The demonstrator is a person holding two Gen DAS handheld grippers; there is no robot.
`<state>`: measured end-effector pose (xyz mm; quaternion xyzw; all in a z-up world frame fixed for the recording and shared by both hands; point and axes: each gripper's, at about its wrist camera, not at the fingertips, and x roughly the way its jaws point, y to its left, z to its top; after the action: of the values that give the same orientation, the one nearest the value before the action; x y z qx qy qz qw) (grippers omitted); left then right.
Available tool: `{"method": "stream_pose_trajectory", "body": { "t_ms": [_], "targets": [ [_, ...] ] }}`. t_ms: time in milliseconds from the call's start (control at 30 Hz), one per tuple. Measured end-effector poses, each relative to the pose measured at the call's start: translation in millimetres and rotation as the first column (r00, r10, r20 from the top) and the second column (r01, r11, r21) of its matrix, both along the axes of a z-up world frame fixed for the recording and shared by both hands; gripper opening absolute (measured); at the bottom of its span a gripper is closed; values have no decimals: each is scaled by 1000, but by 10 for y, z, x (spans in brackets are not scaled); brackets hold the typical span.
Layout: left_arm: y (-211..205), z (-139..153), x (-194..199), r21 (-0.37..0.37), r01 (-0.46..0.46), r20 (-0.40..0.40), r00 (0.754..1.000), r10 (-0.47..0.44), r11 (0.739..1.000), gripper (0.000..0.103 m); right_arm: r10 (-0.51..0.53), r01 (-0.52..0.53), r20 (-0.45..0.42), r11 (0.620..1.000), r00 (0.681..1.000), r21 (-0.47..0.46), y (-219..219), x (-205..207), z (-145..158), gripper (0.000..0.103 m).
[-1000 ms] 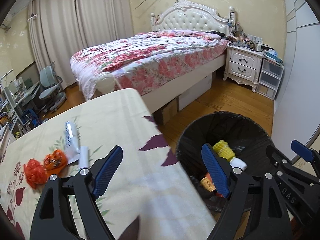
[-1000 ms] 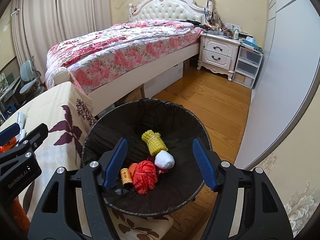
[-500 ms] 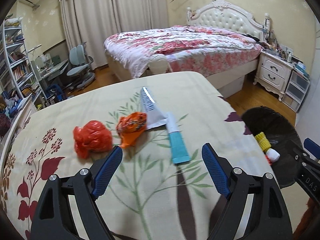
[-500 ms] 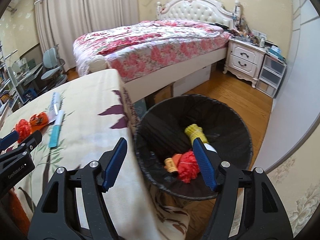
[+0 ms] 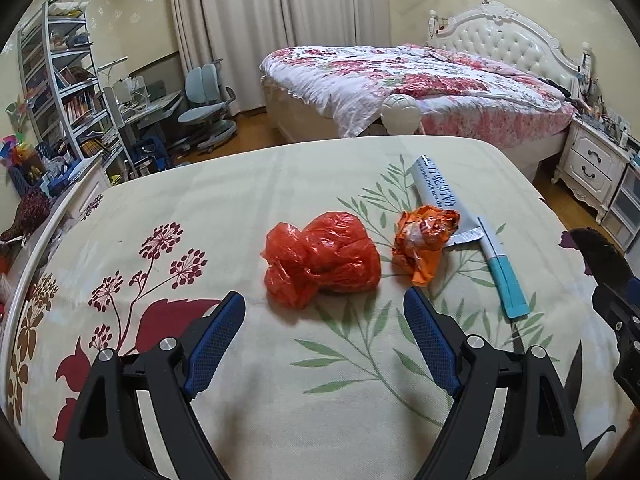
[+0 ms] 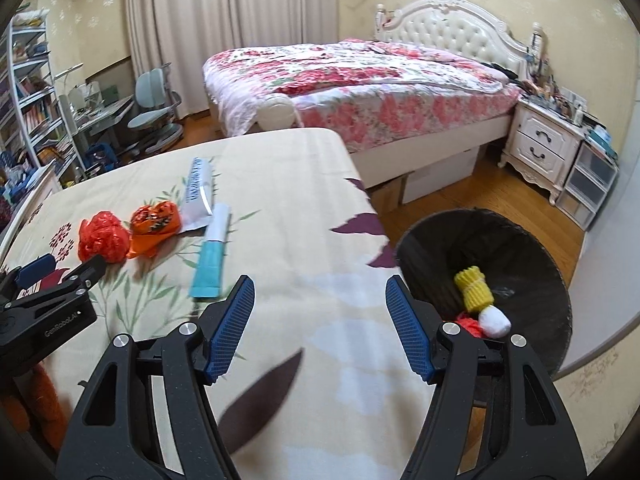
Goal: Collect trash
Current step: 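Move both open tools back over the red bag and orange wrapper, then grasp the red plastic bag with the left tool while the right tool grasps the orange wrapper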
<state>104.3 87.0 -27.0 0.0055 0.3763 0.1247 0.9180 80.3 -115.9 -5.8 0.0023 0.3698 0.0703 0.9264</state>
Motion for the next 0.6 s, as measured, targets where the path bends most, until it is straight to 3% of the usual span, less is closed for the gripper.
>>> {"method": "stream_pose_trajectory", "body": {
  "t_ms": [433, 500, 600],
  "targets": [
    [210, -97, 359, -61, 36, -51, 998, -40, 997, 81, 52, -52, -8, 999, 999, -11, 386, 198, 3, 67],
    [242, -116, 371, -81, 46, -59, 997, -51, 996, 70, 60, -60, -8, 998, 998, -13, 440, 210, 2, 67],
    [282, -117, 348, -108, 59, -55, 996, -65, 992, 67, 75, -75, -6, 997, 997, -17, 515, 211, 10, 67]
  ]
}}
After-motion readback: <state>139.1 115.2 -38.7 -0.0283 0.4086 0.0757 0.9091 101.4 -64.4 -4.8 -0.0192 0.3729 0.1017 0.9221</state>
